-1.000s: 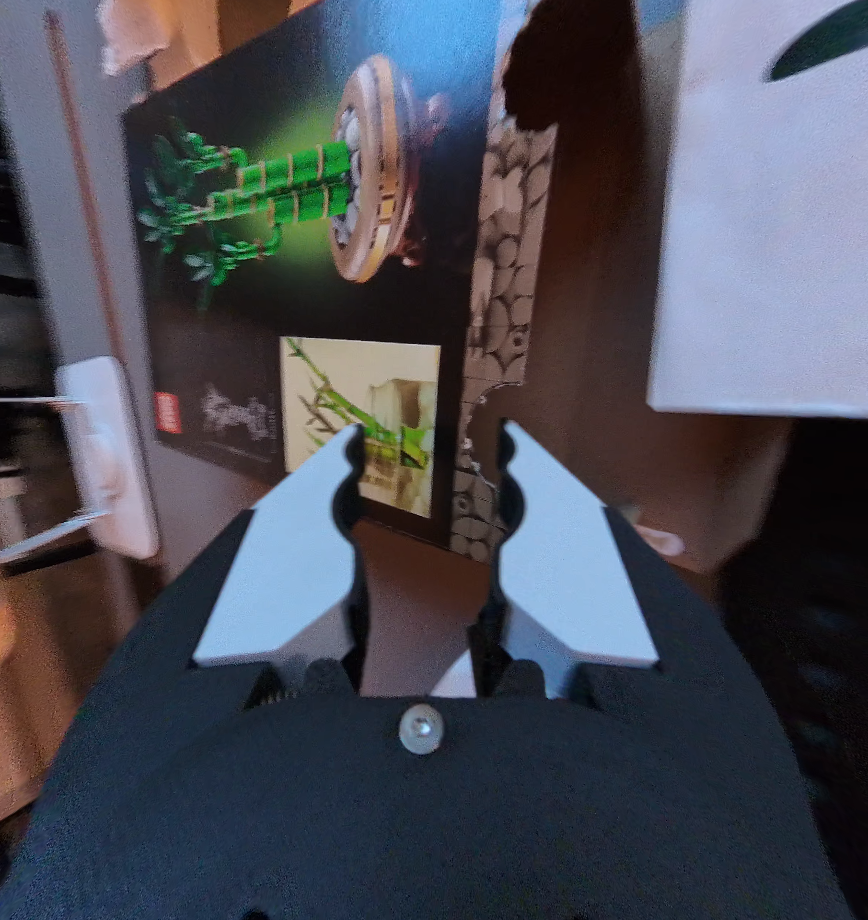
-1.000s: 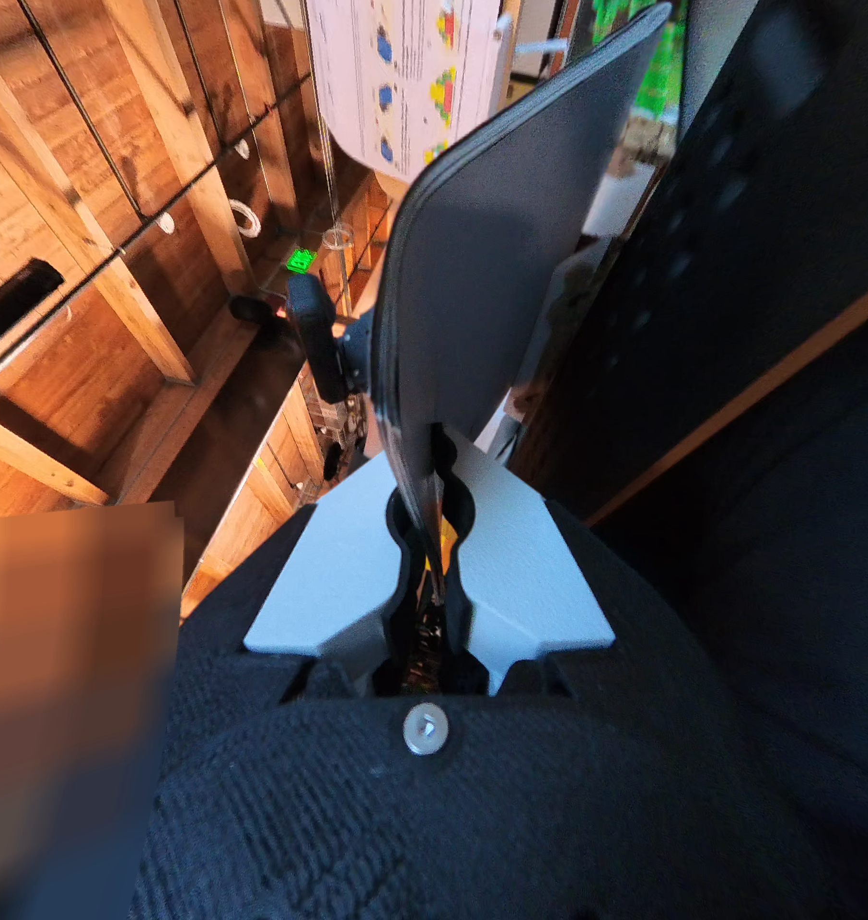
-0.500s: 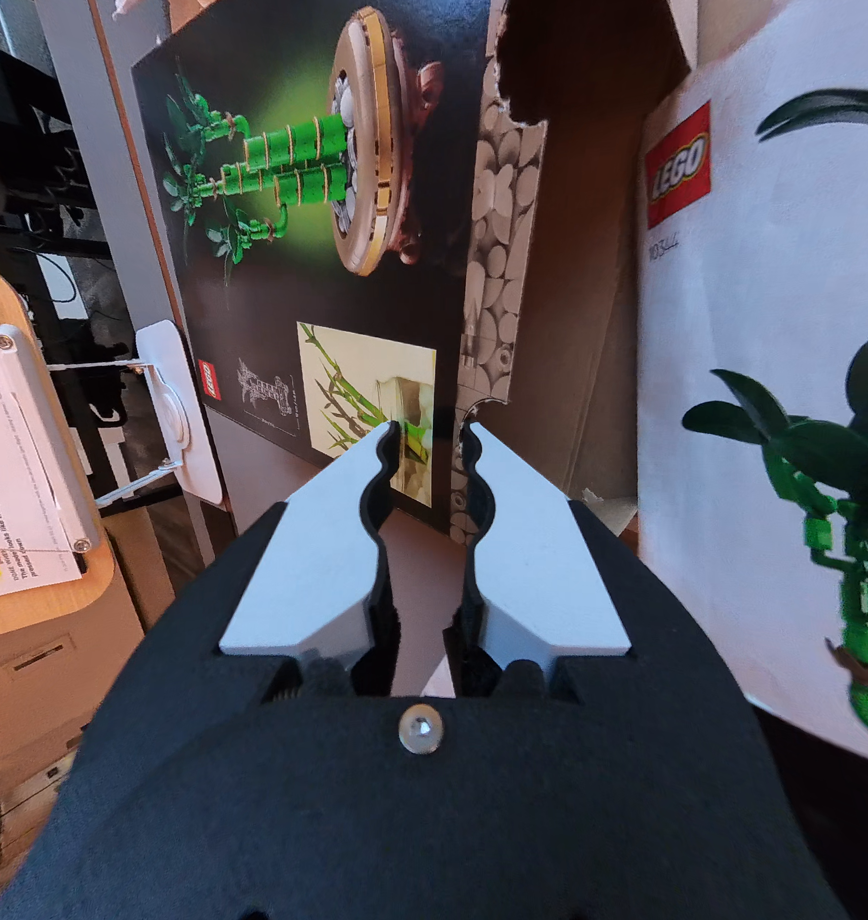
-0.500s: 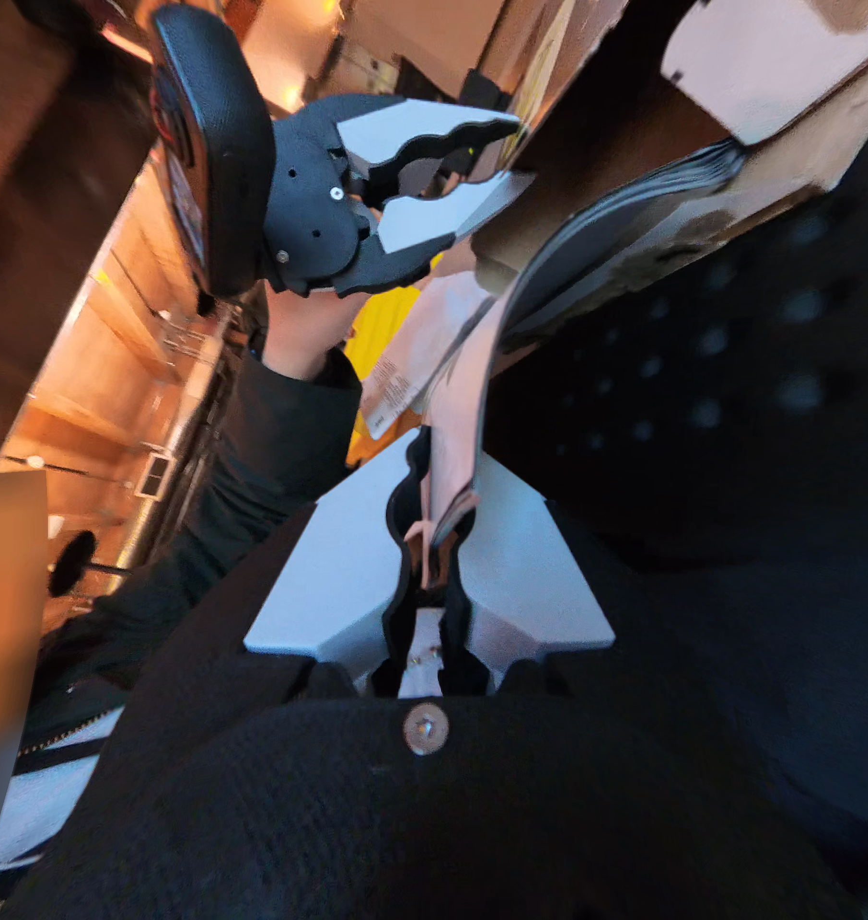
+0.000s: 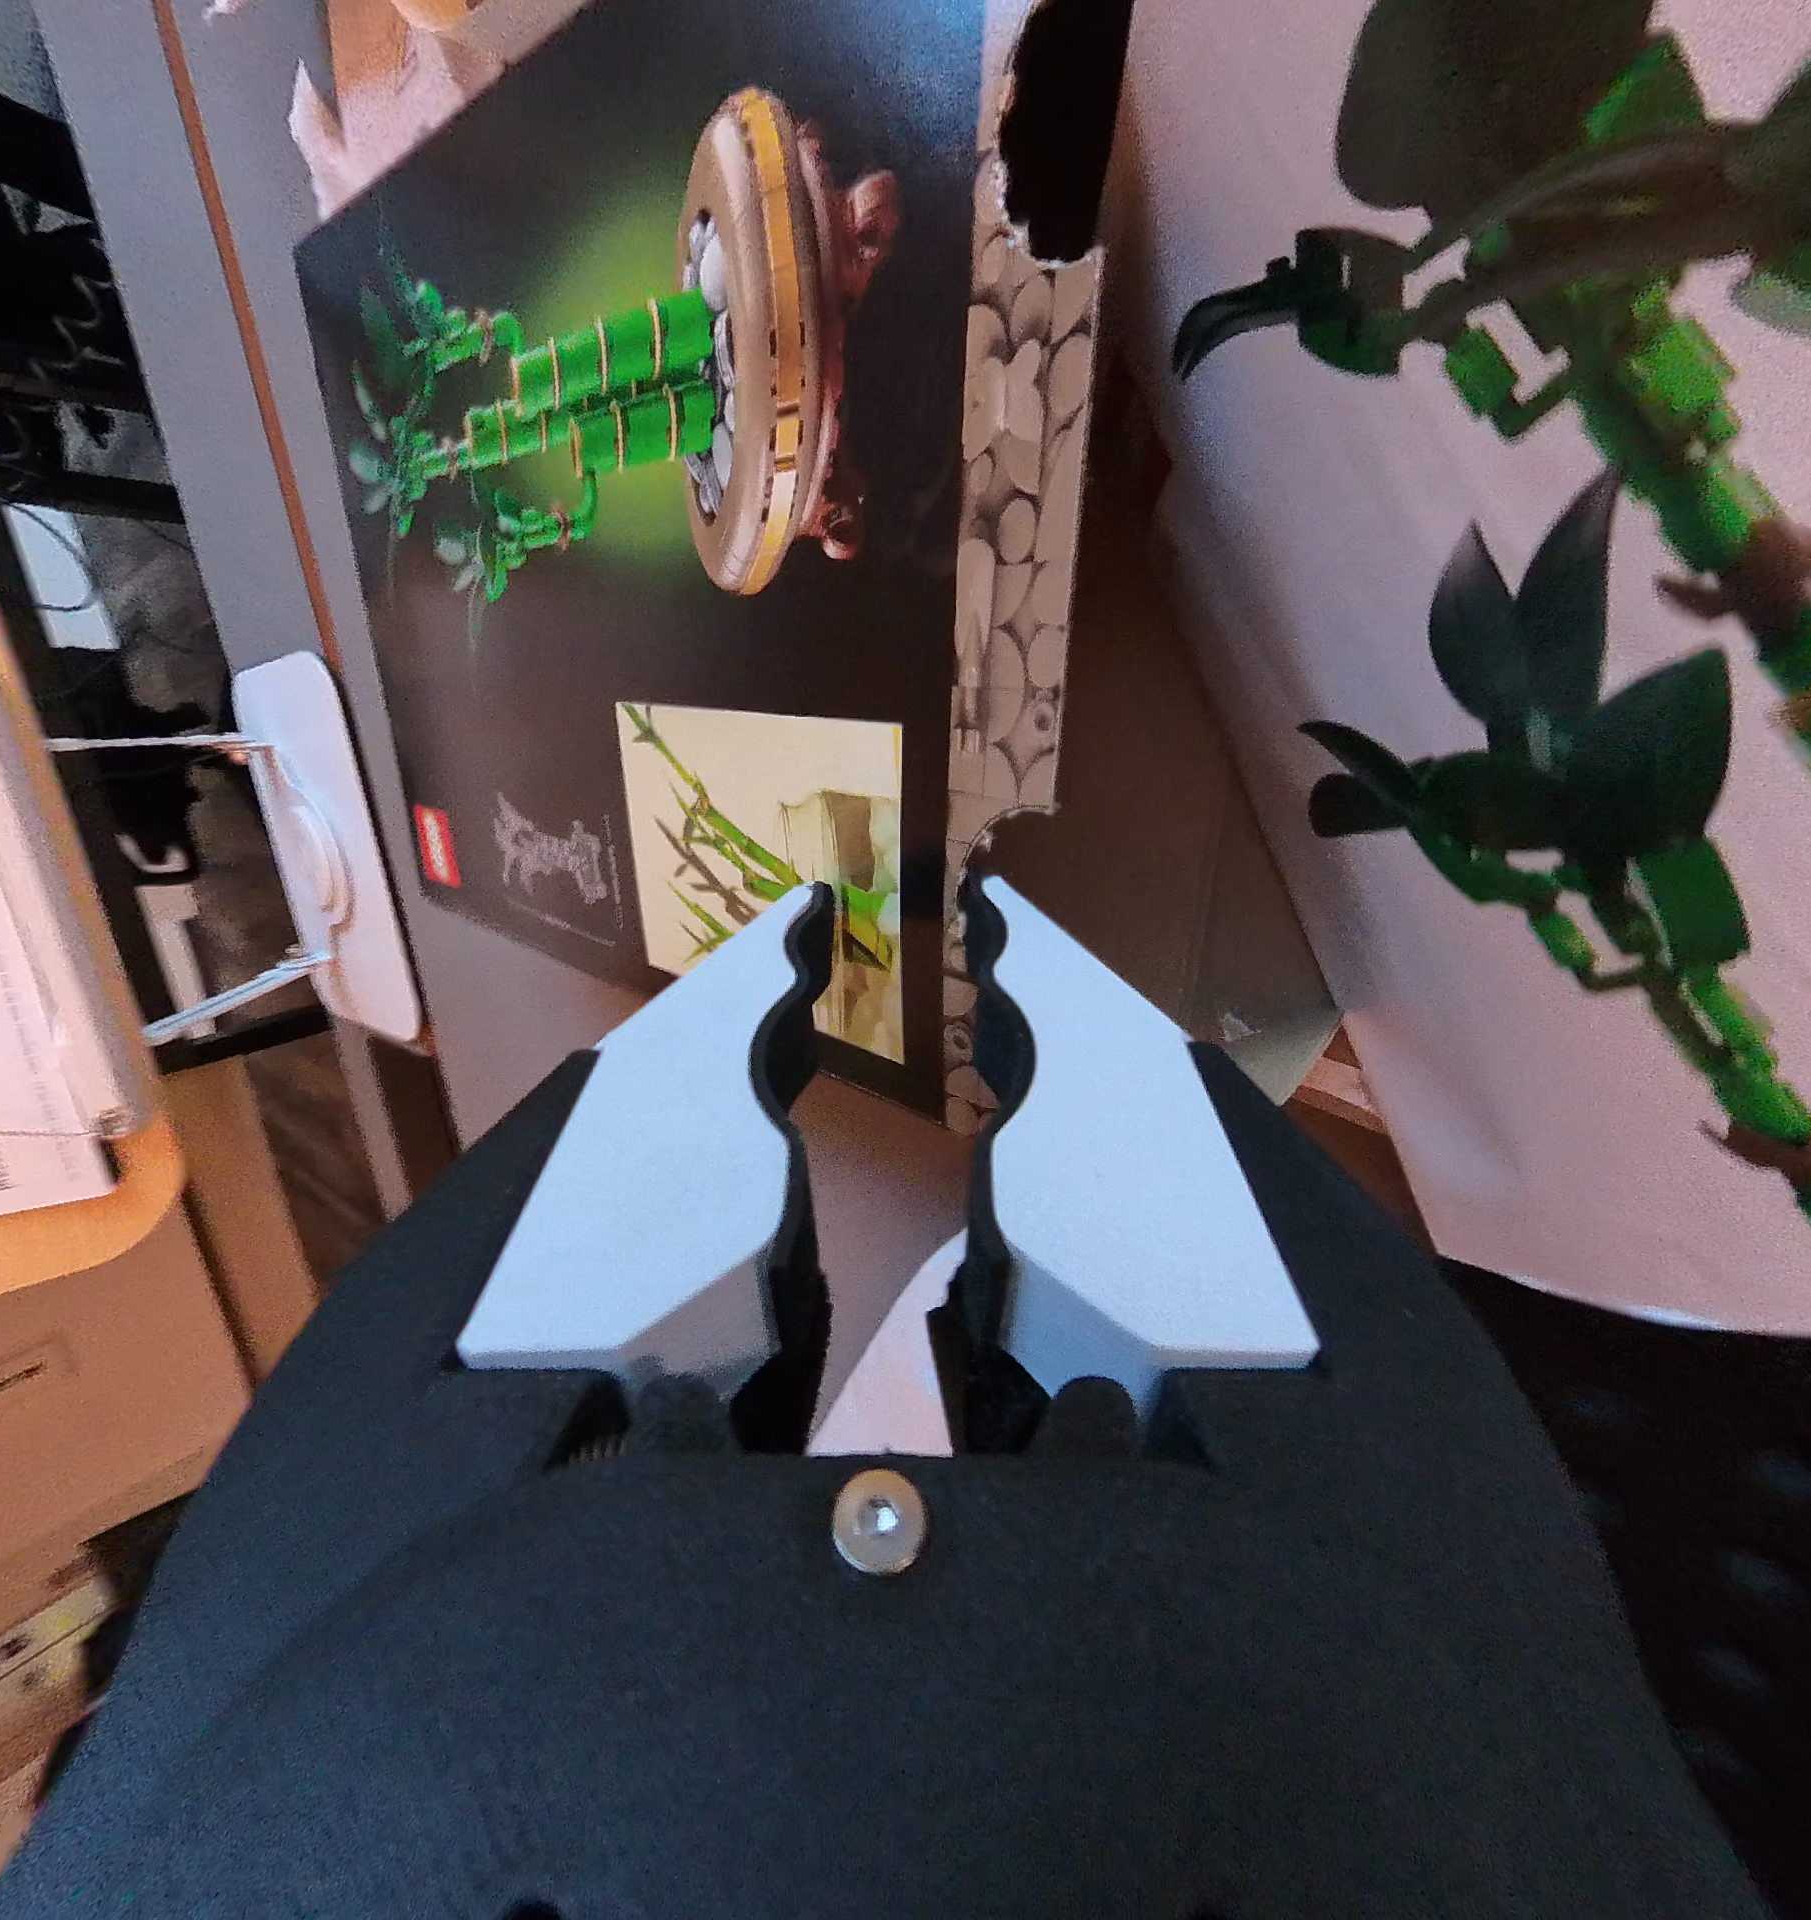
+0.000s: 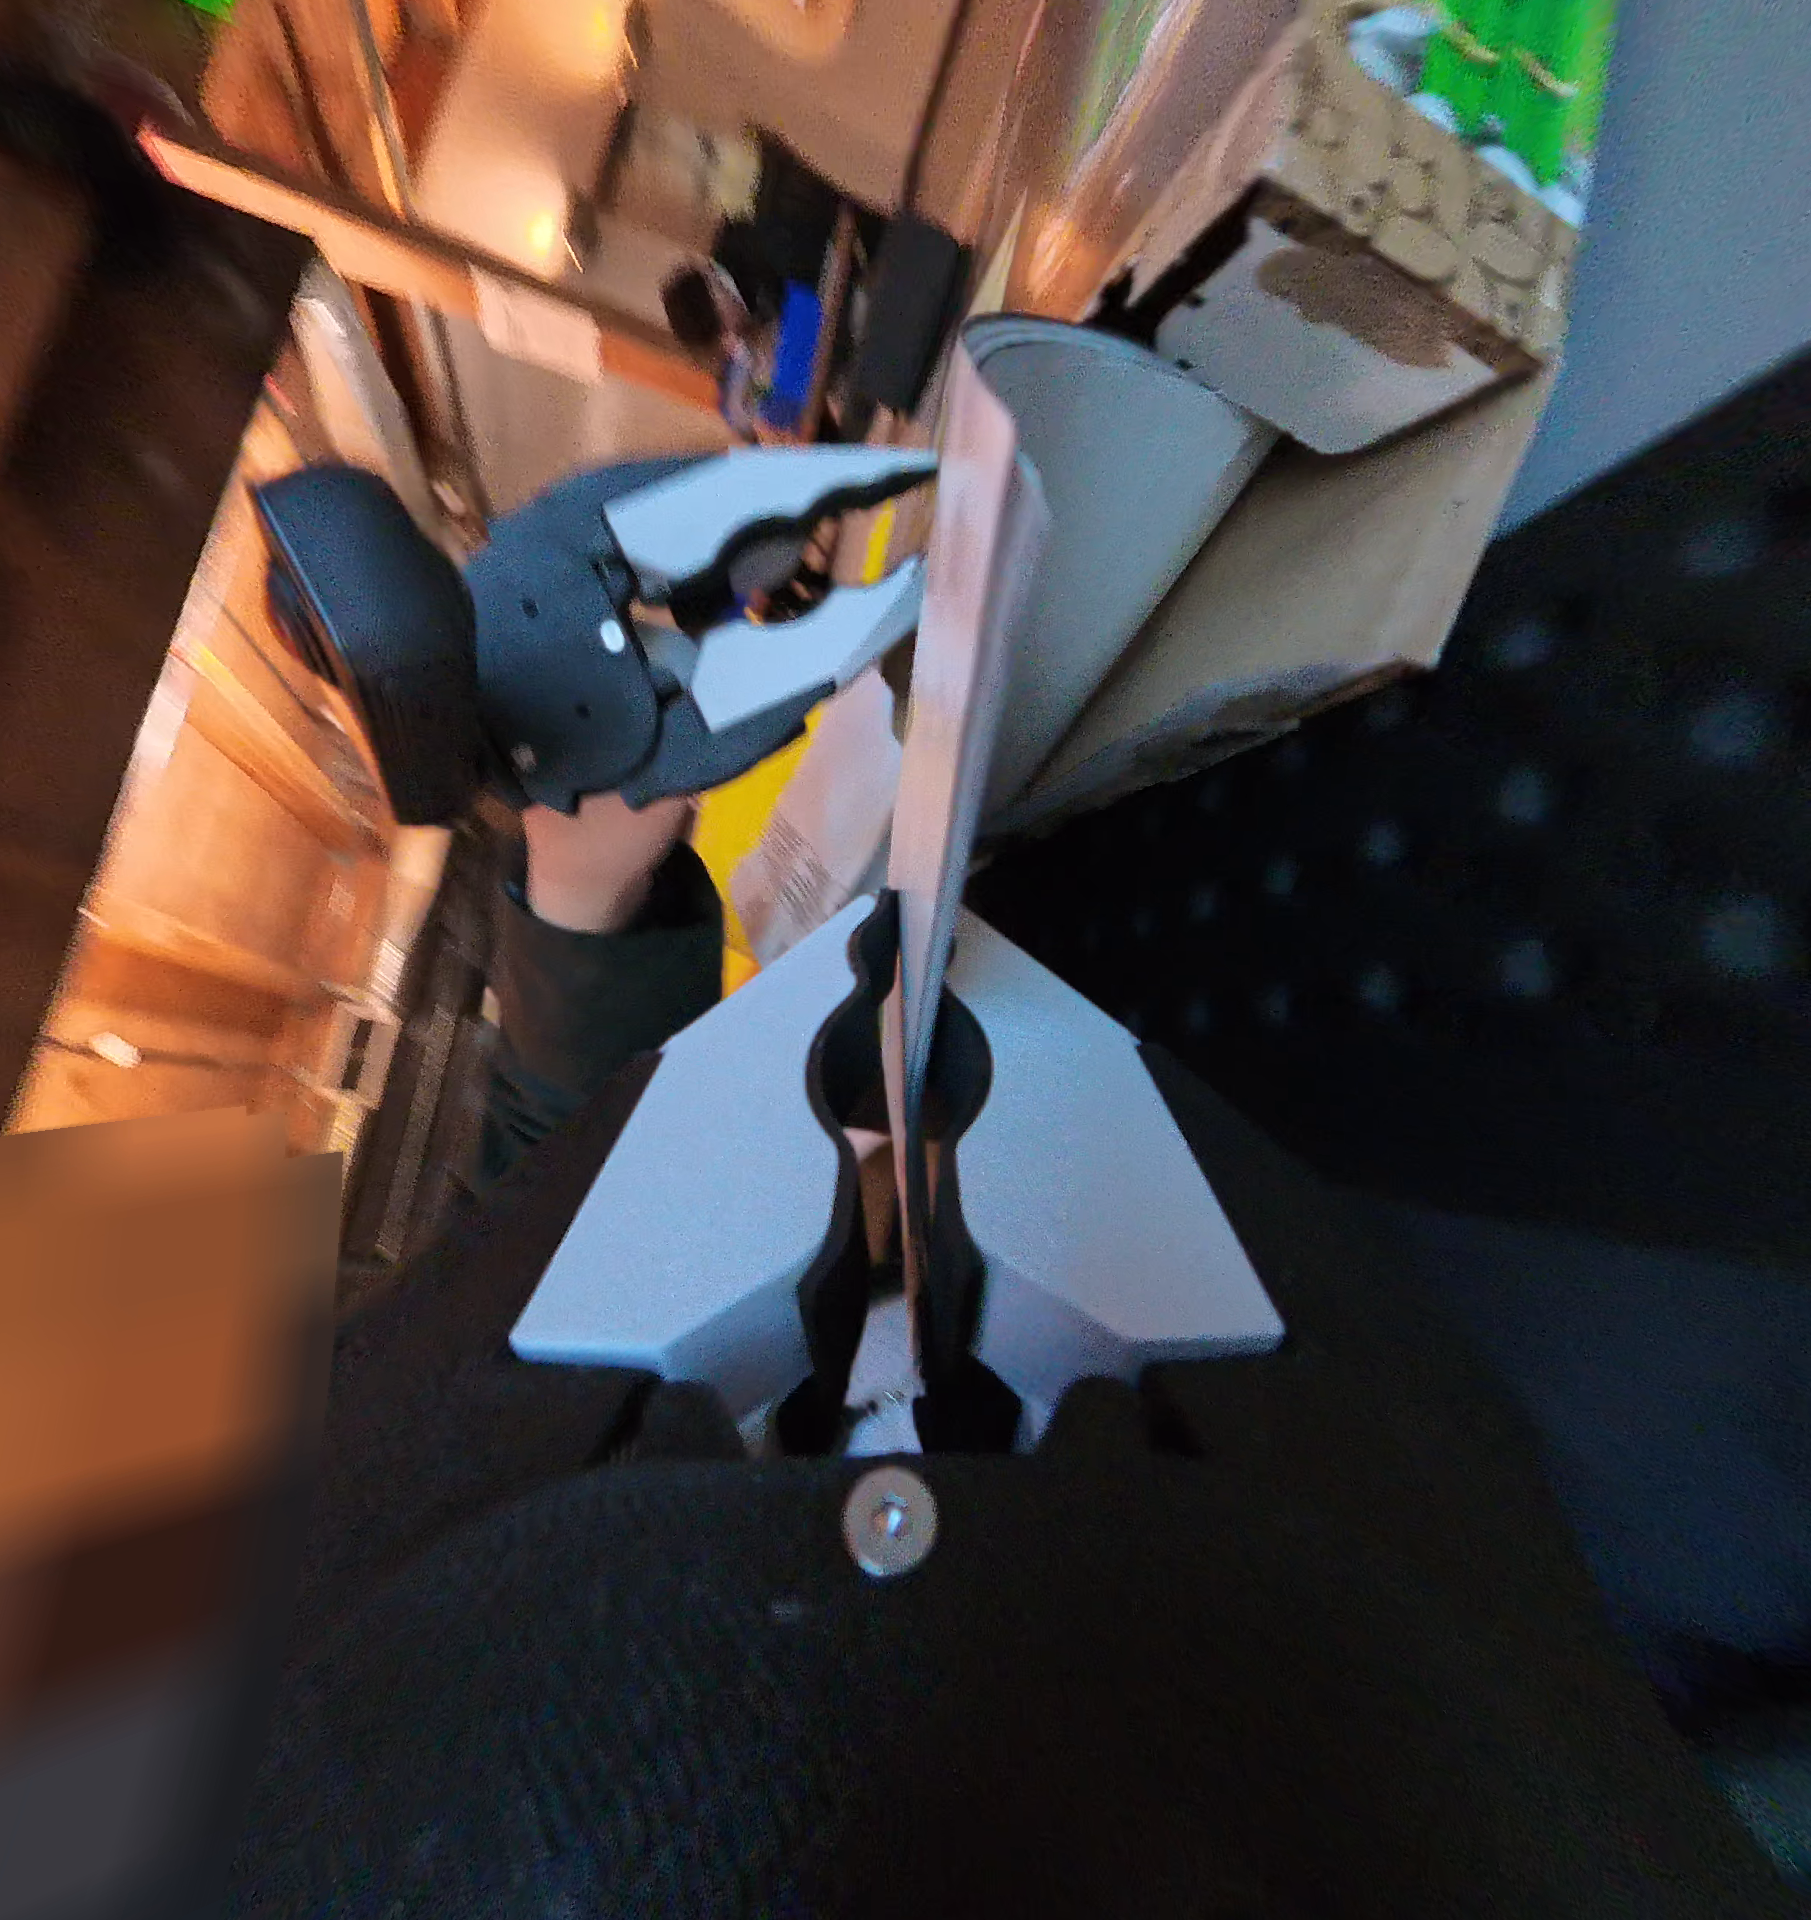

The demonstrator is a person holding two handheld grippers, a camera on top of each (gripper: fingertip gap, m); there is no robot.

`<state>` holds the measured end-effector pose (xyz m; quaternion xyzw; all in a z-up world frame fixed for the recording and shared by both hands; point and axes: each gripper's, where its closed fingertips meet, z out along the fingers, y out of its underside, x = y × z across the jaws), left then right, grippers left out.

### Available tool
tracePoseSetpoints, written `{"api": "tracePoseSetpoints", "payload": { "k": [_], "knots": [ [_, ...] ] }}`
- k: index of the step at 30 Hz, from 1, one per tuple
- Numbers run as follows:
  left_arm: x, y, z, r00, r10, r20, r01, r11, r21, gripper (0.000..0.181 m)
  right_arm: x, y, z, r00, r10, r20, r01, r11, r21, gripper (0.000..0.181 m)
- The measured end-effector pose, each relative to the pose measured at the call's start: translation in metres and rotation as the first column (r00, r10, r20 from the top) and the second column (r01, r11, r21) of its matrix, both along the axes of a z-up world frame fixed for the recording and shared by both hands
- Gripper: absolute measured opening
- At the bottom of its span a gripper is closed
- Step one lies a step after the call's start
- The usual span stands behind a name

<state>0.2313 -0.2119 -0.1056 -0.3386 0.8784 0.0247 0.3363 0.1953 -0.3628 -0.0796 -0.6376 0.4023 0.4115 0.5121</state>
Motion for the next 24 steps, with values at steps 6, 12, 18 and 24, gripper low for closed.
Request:
{"api": "tracePoseSetpoints", "payload": {
  "k": [6, 12, 18, 24],
  "knots": [
    [-0.003, -0.010, 0.006, 0.993, 0.116, 0.009, -0.111, 0.970, -0.217, 0.032, 0.026, -0.027, -0.017, 0.952, -0.243, -0.188, 0.266, 0.958, 0.106, 0.000],
    [-0.032, -0.044, 0.040, 0.997, -0.046, 0.068, 0.067, 0.929, -0.363, 0.040, 0.029, -0.043, -0.010, 0.912, -0.320, -0.256, 0.371, 0.909, 0.187, 0.000],
    [-0.070, -0.086, 0.026, 0.823, -0.559, 0.097, 0.568, 0.812, -0.133, 0.053, 0.039, -0.053, -0.004, 0.888, -0.350, -0.298, 0.422, 0.878, 0.226, 0.000],
    [-0.062, -0.083, -0.007, 0.769, -0.634, -0.080, 0.629, 0.773, -0.075, 0.045, 0.042, -0.054, -0.006, 0.874, -0.323, -0.363, 0.424, 0.872, 0.245, 0.000]
  ]
}}
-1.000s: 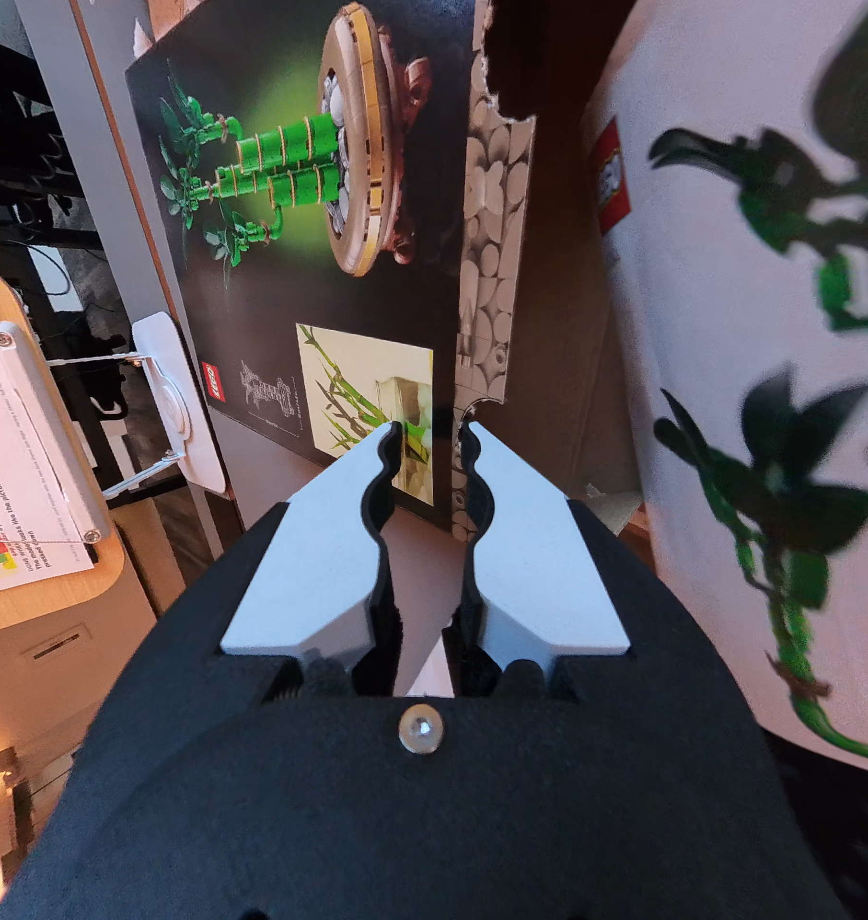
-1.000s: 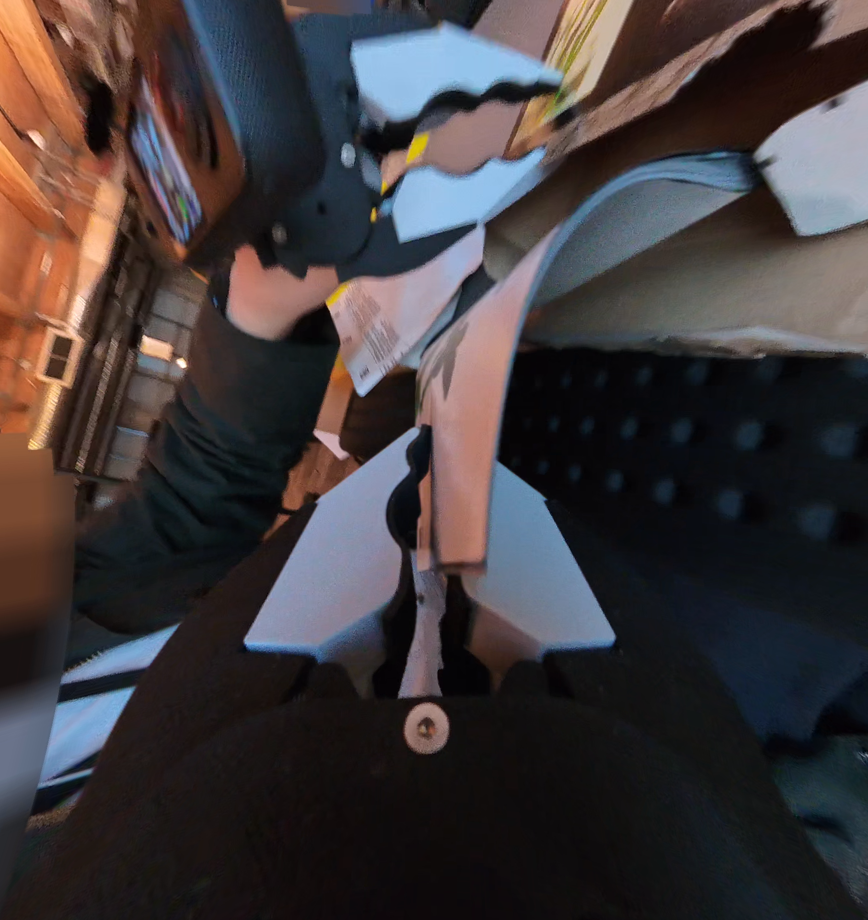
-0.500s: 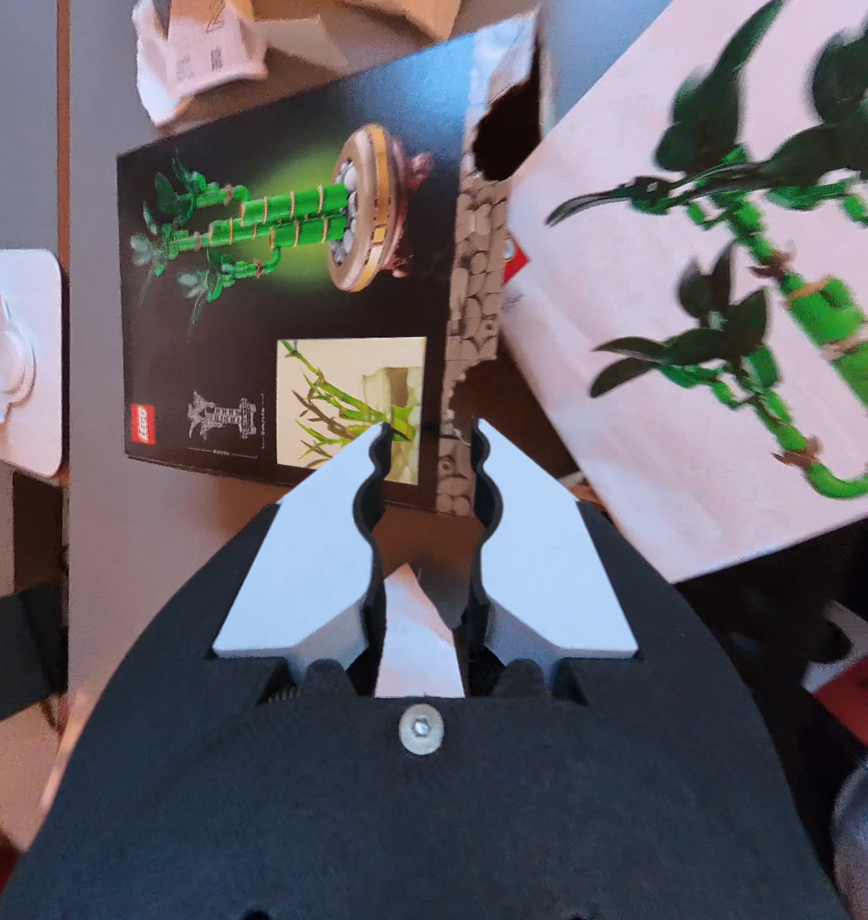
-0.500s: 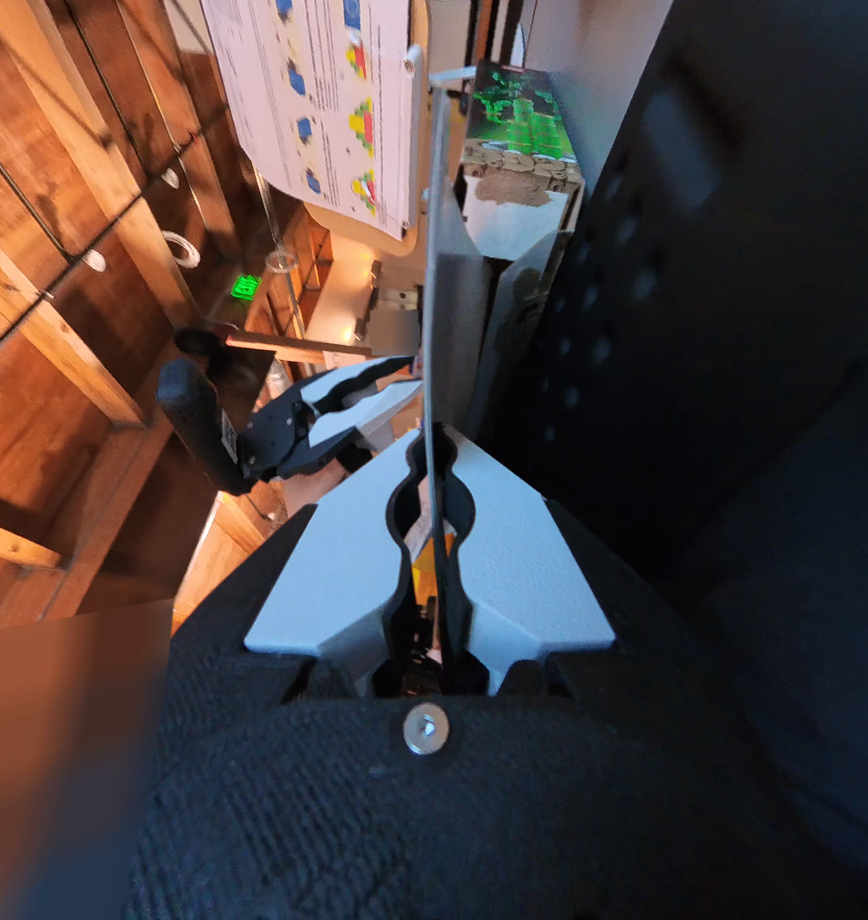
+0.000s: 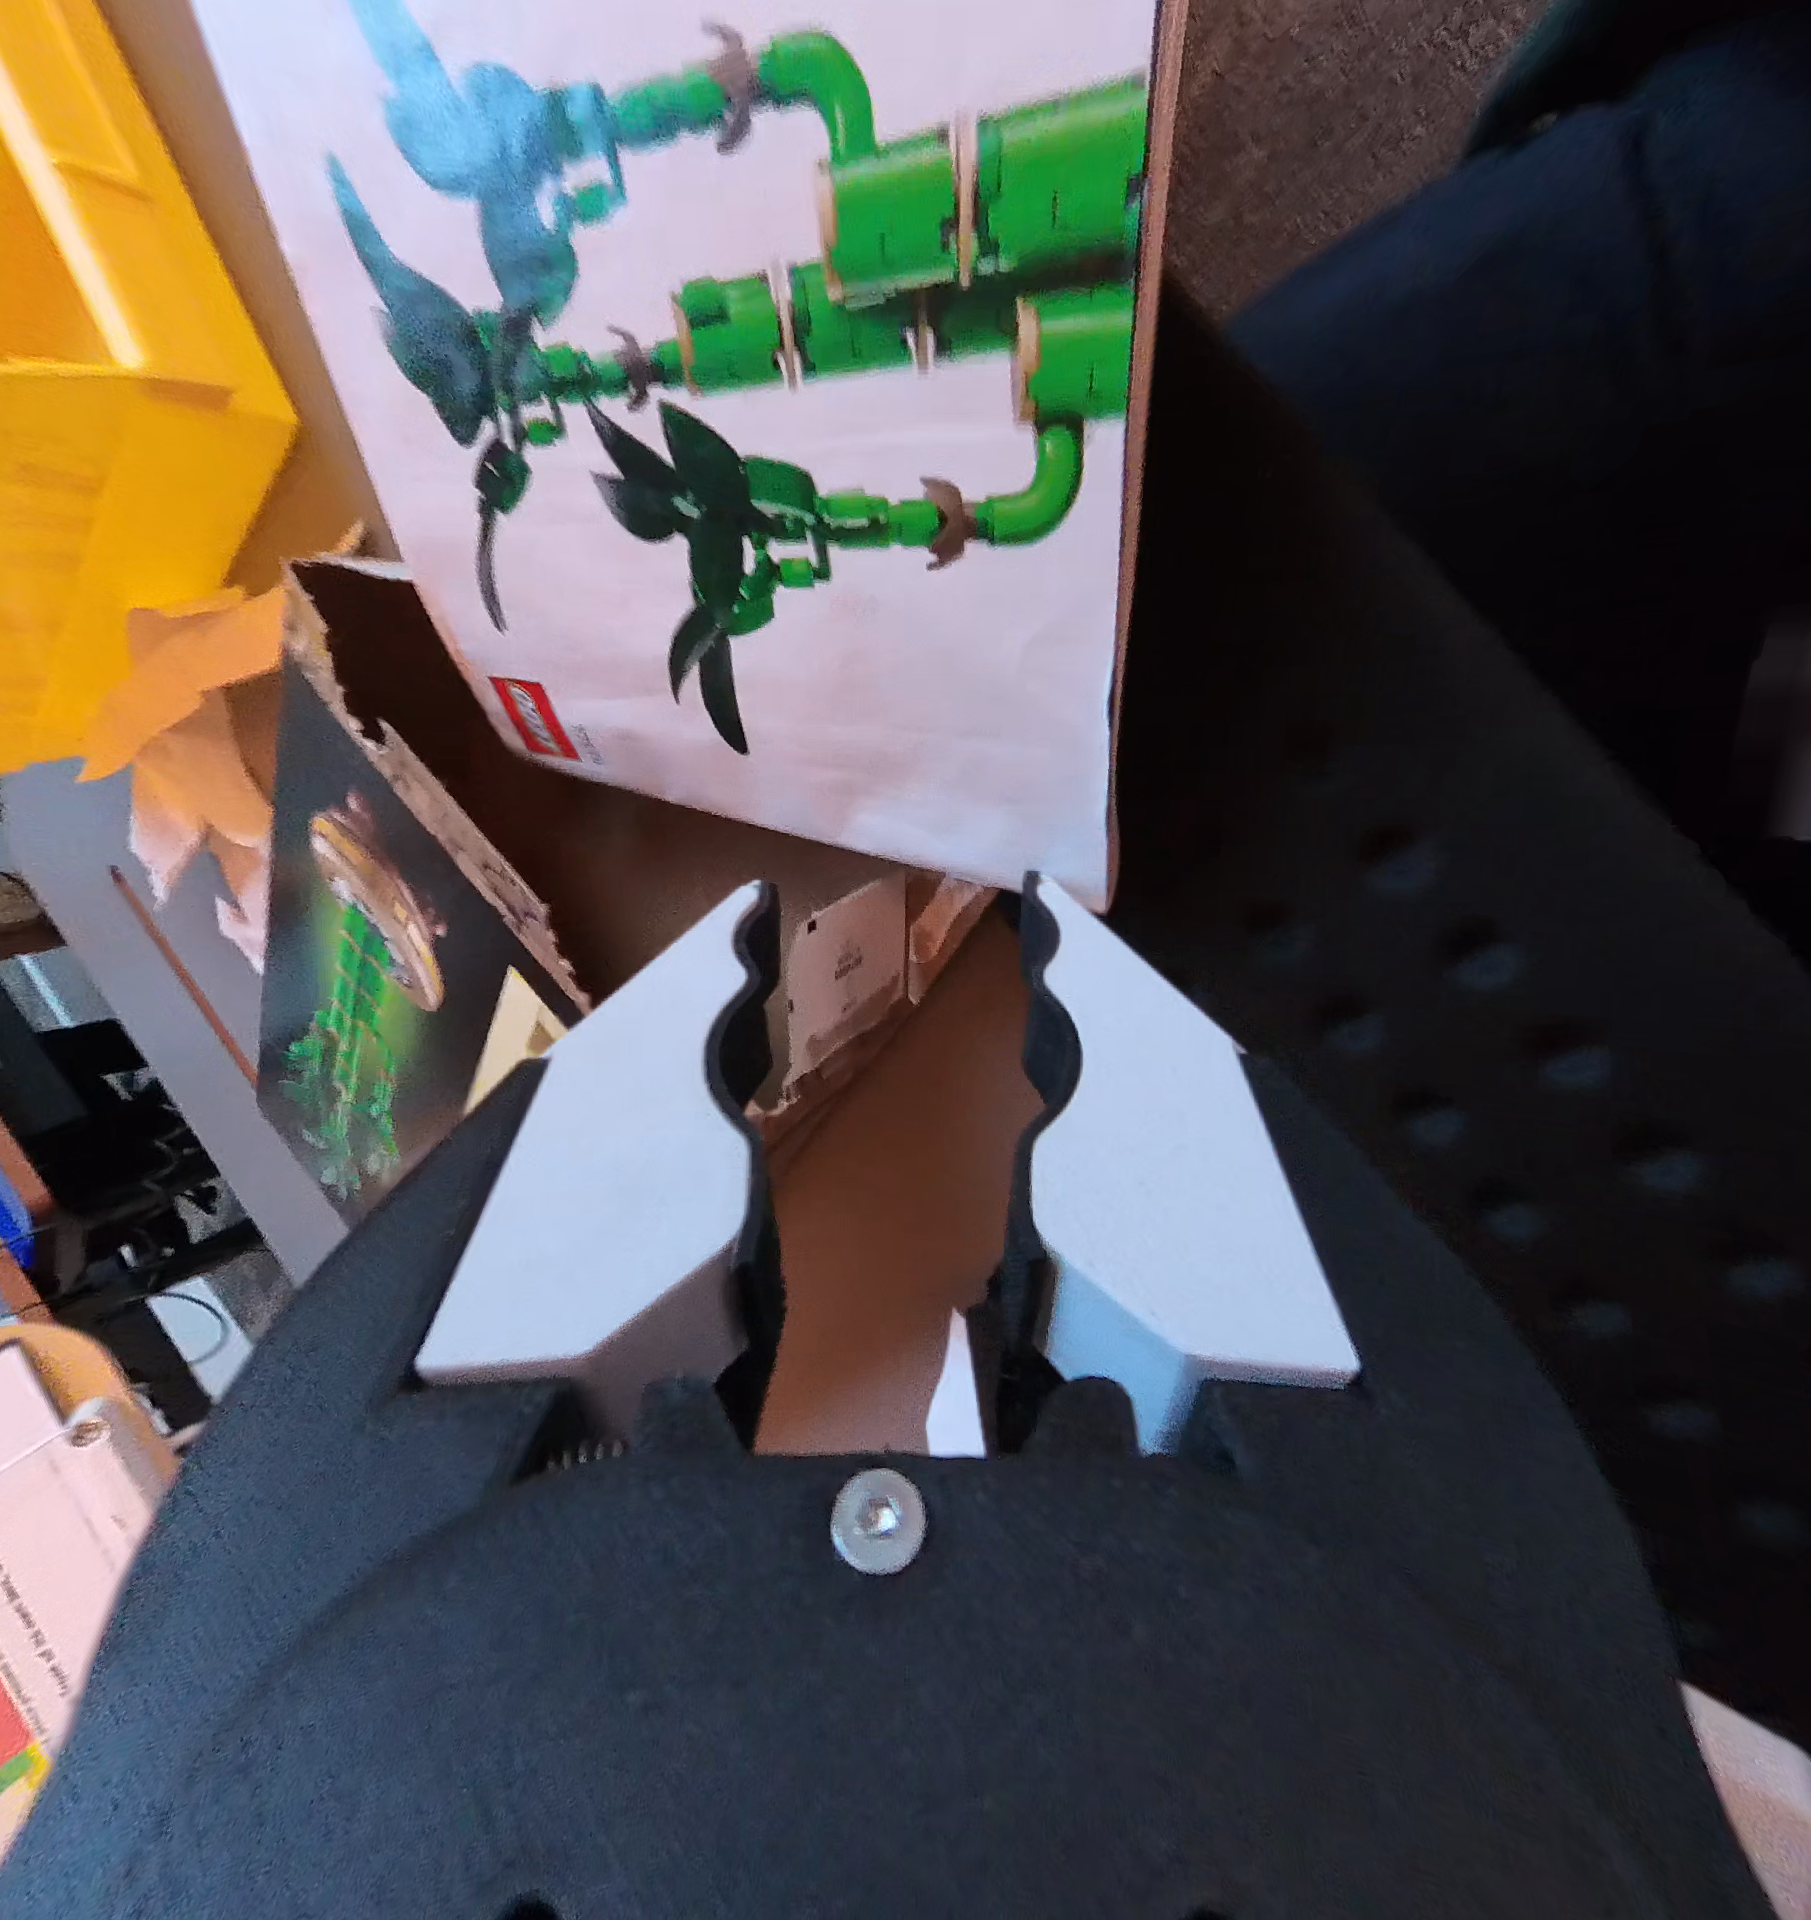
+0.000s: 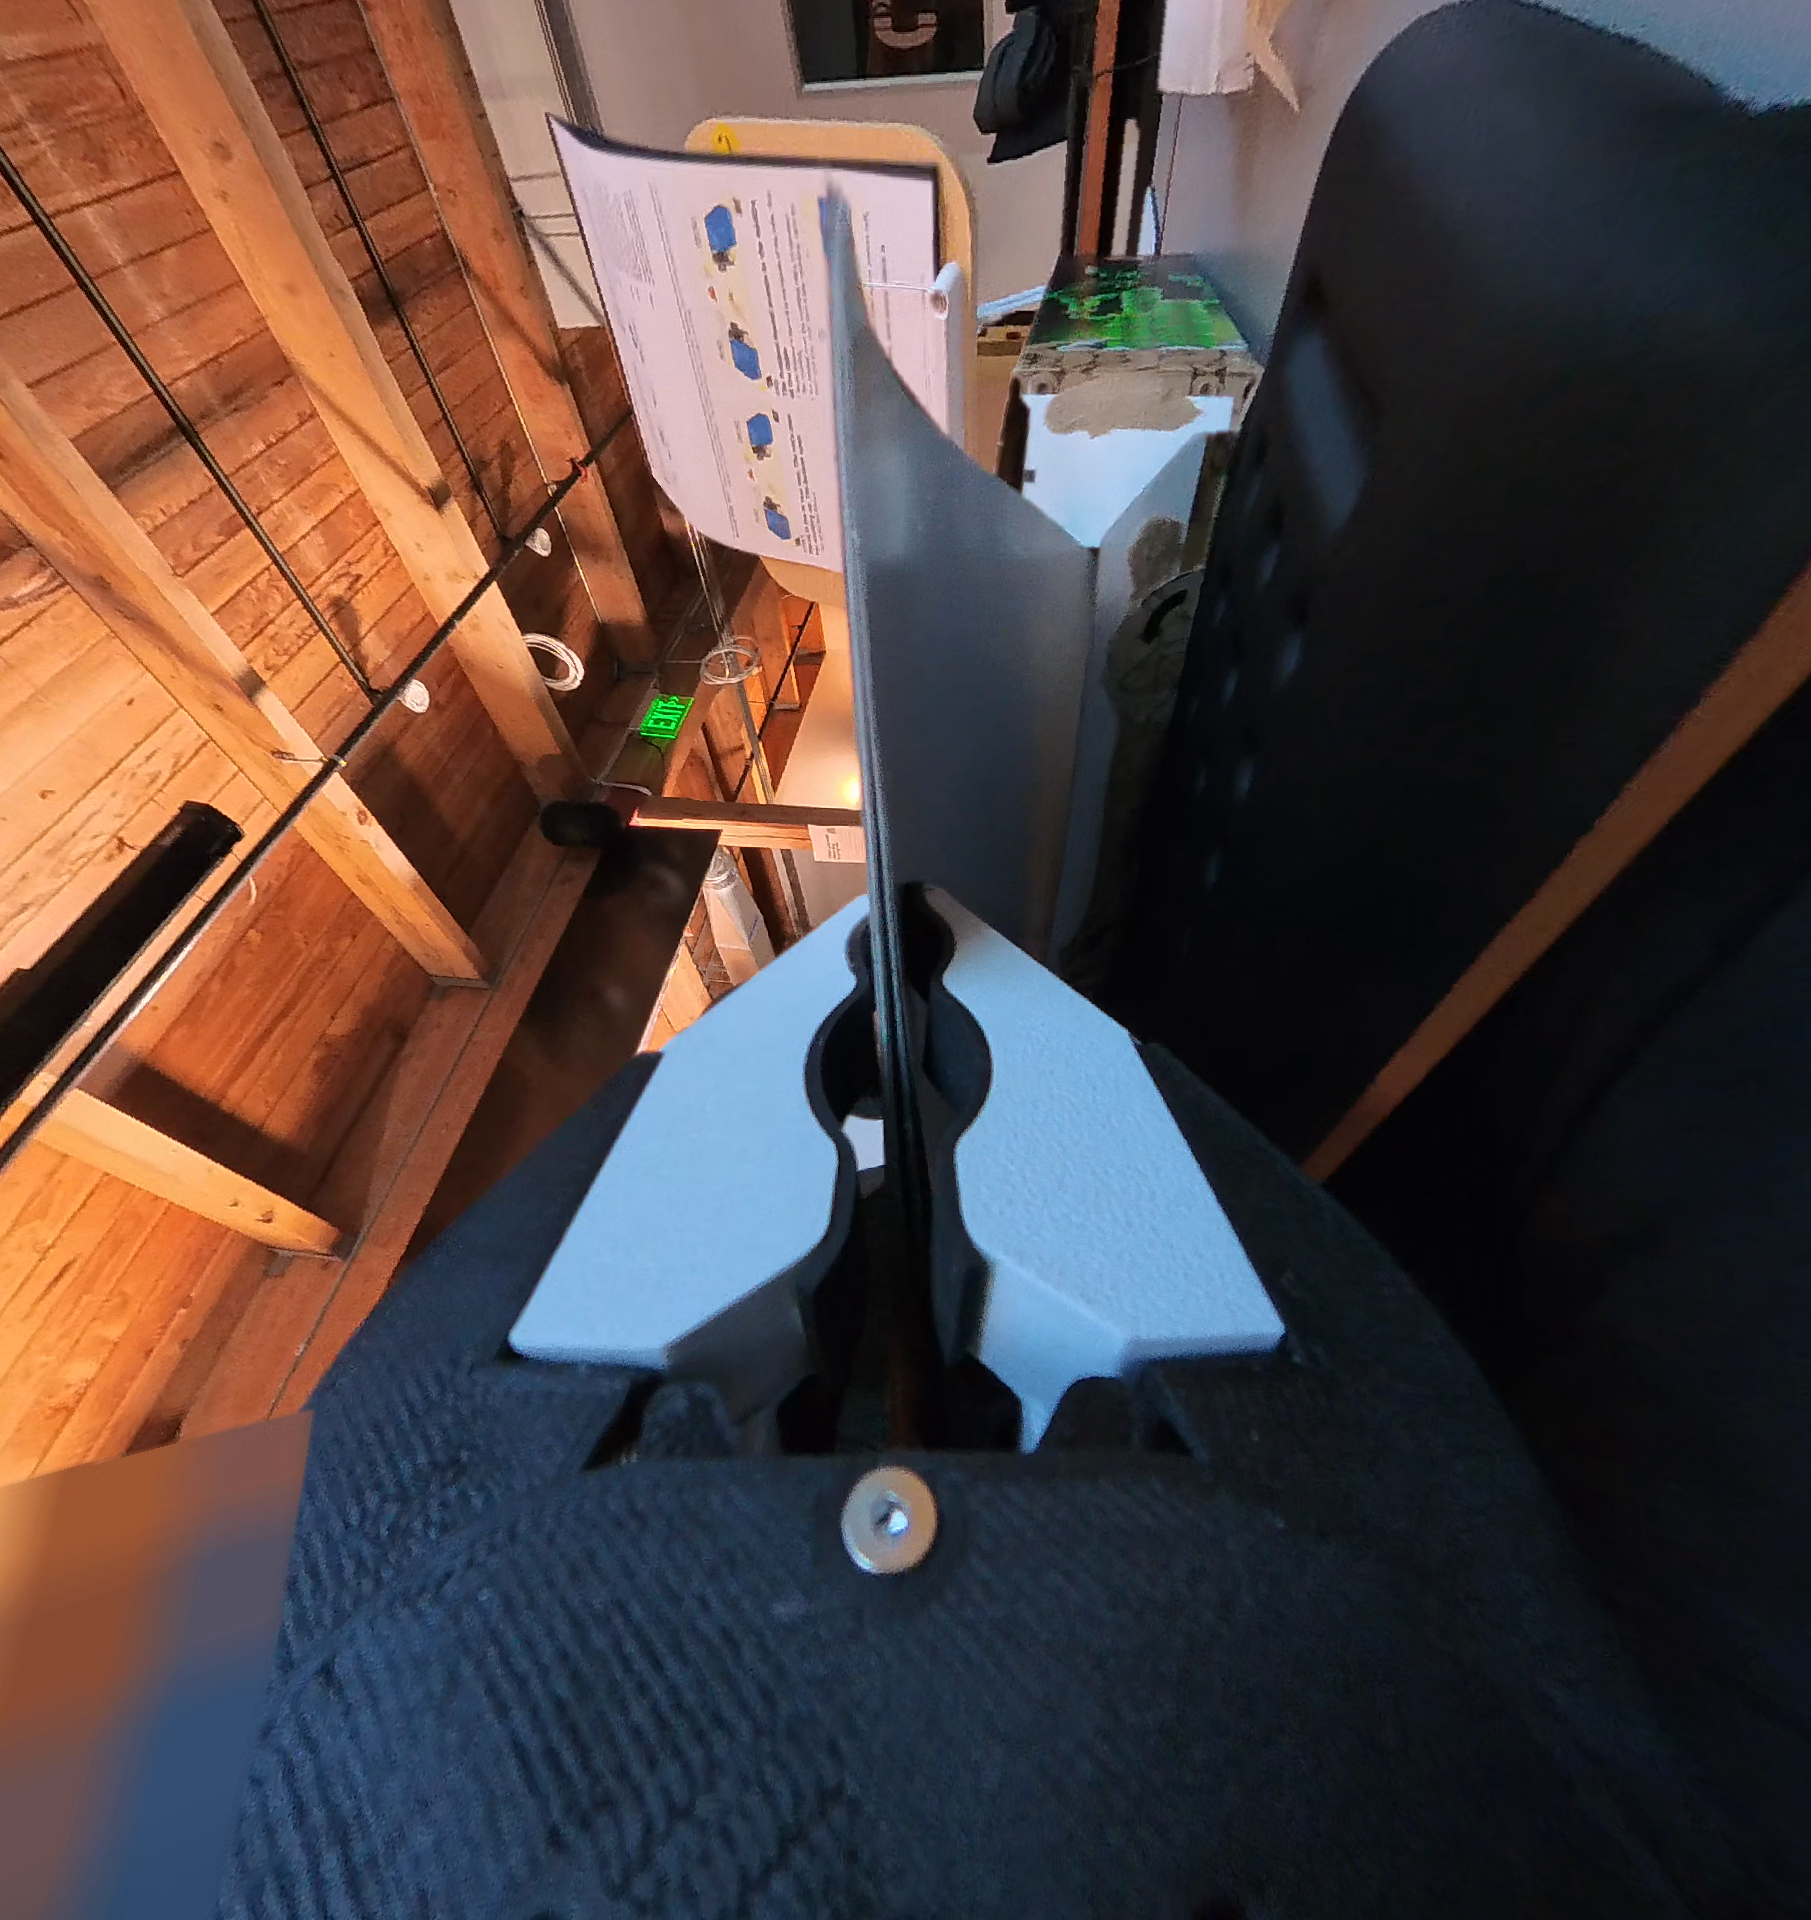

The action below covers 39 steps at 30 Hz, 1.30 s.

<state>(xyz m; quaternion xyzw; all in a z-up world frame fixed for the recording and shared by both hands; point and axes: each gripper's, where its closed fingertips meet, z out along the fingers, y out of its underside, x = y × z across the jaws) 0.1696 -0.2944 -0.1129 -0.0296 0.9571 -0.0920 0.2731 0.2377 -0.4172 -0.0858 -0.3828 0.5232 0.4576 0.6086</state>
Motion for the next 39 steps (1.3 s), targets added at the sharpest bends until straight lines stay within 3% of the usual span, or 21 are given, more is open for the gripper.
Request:
{"api": "tracePoseSetpoints", "payload": {
  "k": [5, 10, 15, 20, 24, 27, 33, 36, 39],
  "knots": [
    [0.004, 0.019, -0.015, 0.998, 0.035, -0.060, -0.028, 0.993, 0.119, 0.049, 0.011, -0.002, -0.001, 0.999, -0.021, -0.037, 0.022, 0.999, 0.026, 0.000],
    [0.016, 0.024, -0.007, 0.997, -0.034, 0.070, 0.019, 0.977, 0.212, 0.007, 0.025, -0.008, 0.001, 0.993, -0.110, -0.032, 0.111, 0.993, 0.031, 0.000],
    [0.013, 0.023, -0.005, 0.990, -0.087, 0.109, 0.061, 0.973, 0.224, 0.006, 0.036, -0.025, 0.005, 0.958, -0.287, 0.005, 0.287, 0.958, 0.018, 0.000],
    [0.001, -0.002, 0.002, 0.965, -0.202, 0.167, 0.158, 0.957, 0.243, 0.006, 0.029, -0.022, 0.008, 0.951, -0.307, -0.042, 0.309, 0.949, 0.064, 0.000],
    [-0.012, -0.028, 0.008, 0.939, -0.278, 0.203, 0.228, 0.943, 0.241, 0.006, 0.024, -0.024, 0.001, 0.942, -0.324, 0.092, 0.330, 0.942, -0.058, 0.001],
    [-0.019, -0.045, 0.008, 0.915, -0.328, 0.235, 0.272, 0.932, 0.239, 0.006, 0.032, -0.040, 0.005, 0.914, -0.389, 0.111, 0.396, 0.917, -0.049, 0.000],
    [-0.023, -0.067, 0.011, 0.904, -0.342, 0.257, 0.290, 0.932, 0.220, 0.007, 0.040, -0.066, 0.016, 0.848, -0.491, 0.202, 0.512, 0.856, -0.071, 0.000],
    [-0.021, -0.070, 0.011, 0.892, -0.355, 0.278, 0.294, 0.925, 0.240, 0.007, 0.044, -0.065, 0.012, 0.849, -0.497, 0.181, 0.516, 0.853, -0.076, 0.000],
    [-0.017, -0.072, 0.012, 0.897, -0.335, 0.289, 0.277, 0.934, 0.224, 0.007, 0.036, -0.044, 0.006, 0.892, -0.428, 0.147, 0.444, 0.890, -0.104, 0.000]
  ]
}}
